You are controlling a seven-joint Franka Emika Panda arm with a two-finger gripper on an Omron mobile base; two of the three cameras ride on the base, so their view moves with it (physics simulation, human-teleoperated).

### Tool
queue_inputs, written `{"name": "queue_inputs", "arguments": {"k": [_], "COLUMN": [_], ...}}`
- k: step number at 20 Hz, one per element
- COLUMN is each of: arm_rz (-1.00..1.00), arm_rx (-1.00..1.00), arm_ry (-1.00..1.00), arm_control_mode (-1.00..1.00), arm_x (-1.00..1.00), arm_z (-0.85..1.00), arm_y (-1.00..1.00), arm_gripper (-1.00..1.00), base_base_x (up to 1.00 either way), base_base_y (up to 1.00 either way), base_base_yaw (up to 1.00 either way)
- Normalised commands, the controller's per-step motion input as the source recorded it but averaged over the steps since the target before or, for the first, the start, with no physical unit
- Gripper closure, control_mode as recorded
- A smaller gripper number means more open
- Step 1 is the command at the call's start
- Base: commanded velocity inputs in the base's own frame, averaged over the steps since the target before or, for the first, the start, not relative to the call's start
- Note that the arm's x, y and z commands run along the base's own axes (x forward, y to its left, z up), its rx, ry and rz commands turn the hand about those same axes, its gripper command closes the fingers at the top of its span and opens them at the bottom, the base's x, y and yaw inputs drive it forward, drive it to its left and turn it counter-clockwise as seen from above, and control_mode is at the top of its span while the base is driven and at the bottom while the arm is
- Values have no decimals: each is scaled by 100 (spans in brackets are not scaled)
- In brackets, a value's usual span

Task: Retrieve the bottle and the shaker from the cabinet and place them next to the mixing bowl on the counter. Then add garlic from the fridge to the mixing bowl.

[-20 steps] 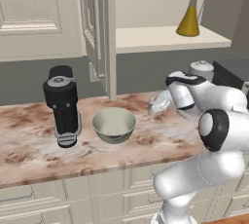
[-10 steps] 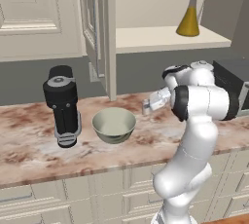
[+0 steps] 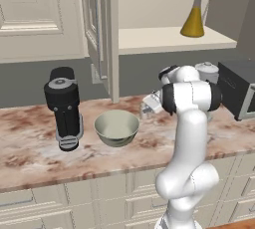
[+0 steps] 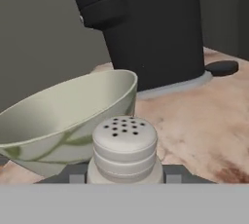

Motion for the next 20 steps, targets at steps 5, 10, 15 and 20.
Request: {"name": "queue_inputs", "arguments": {"k": [5, 10, 15, 20], "arm_rz": [25, 22, 19, 14], "arm_rx": [11, 6, 3, 1], "arm_ry": [0, 0, 0, 0], "arm_control_mode": [-100, -100, -100, -100], "arm_x": [19, 28, 40, 50], "arm_z": [-15, -22, -26, -26], "arm_y": [18, 16, 16, 7], "arm_gripper": [100, 100, 100, 100], "base_base_x": [0, 0, 0, 0], "base_base_y": [0, 0, 0, 0], "base_base_yaw": [0, 0, 0, 0]}}
